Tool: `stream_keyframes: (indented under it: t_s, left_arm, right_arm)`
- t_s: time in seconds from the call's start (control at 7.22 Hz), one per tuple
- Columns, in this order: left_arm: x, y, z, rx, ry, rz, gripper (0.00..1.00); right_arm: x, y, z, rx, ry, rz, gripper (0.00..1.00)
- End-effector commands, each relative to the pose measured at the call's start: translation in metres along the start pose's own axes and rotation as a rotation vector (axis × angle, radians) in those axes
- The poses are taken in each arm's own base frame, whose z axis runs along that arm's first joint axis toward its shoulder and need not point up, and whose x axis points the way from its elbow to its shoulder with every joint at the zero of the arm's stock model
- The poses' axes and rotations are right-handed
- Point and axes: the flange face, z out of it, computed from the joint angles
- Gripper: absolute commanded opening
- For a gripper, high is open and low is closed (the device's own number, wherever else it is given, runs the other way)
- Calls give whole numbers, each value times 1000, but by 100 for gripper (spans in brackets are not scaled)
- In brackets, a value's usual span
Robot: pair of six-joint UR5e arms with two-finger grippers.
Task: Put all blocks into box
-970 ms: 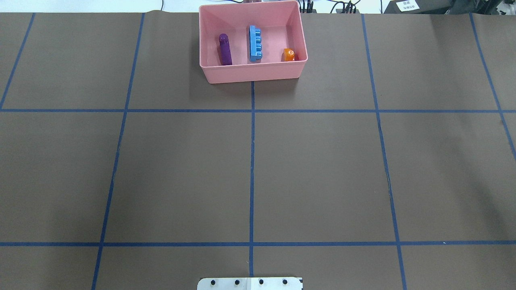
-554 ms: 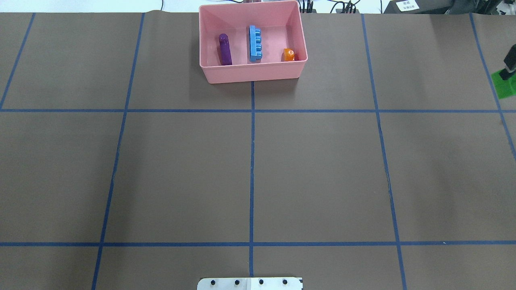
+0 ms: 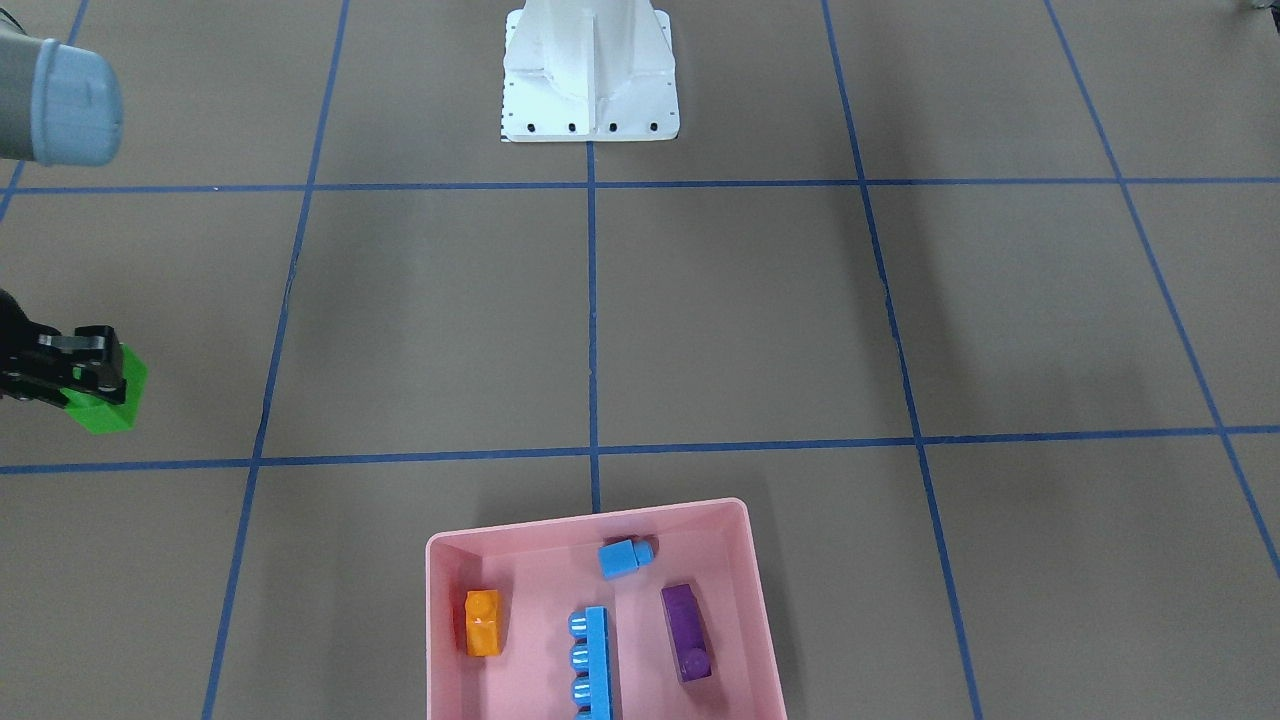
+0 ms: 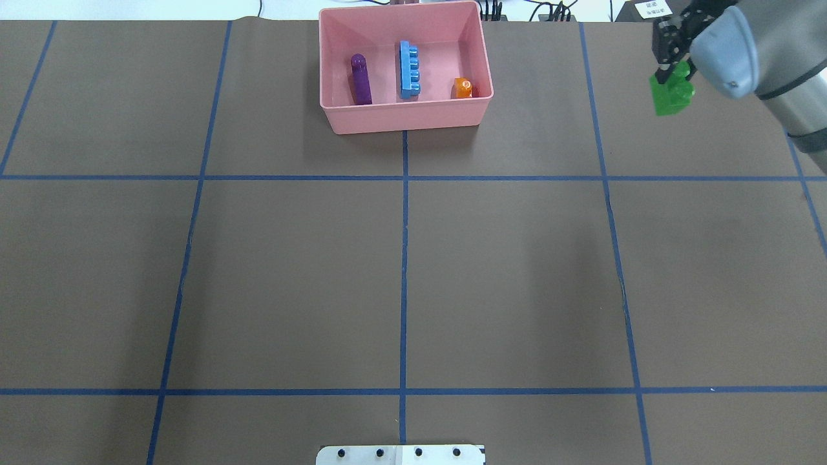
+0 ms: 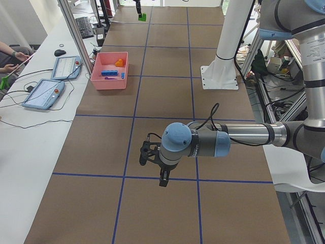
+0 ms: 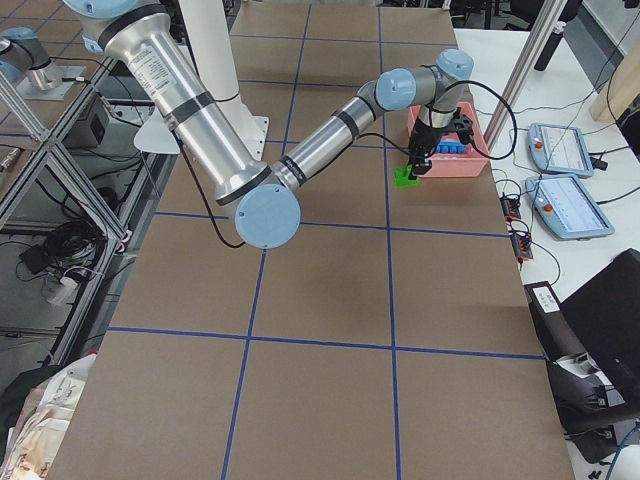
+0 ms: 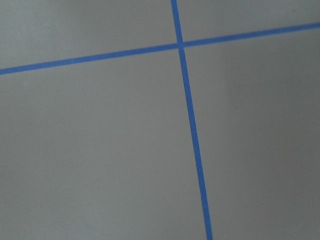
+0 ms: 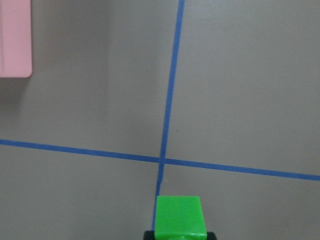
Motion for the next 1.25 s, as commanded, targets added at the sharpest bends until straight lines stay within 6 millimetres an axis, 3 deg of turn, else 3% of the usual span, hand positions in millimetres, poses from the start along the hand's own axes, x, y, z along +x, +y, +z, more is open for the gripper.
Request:
stream_keyframes:
  t_s: [0.0,0.14,0.42,0.55,0.97,1.11]
  left_arm:
    - [2,1,-1,7,23,-22,100]
    - [2,2,0,6,23,-24,100]
    - [1,4,0,6,23,-24,100]
    - [0,5,1,6,23,-26,100]
    - [0,5,1,6,23,-26,100]
    - [1,5,1,5,23,-25,100]
  right_arm:
    - [-89,-46,19,36,-49,70,0]
    - [-118,-68,32,65,-80,87,0]
    - [-196,-112,30,84,-53,131,0]
    - [-225,-129,33,102,-61,143,0]
    - [-275,-151,86,205,-66,156,0]
    - [-285,-146,106,224,-56,138,0]
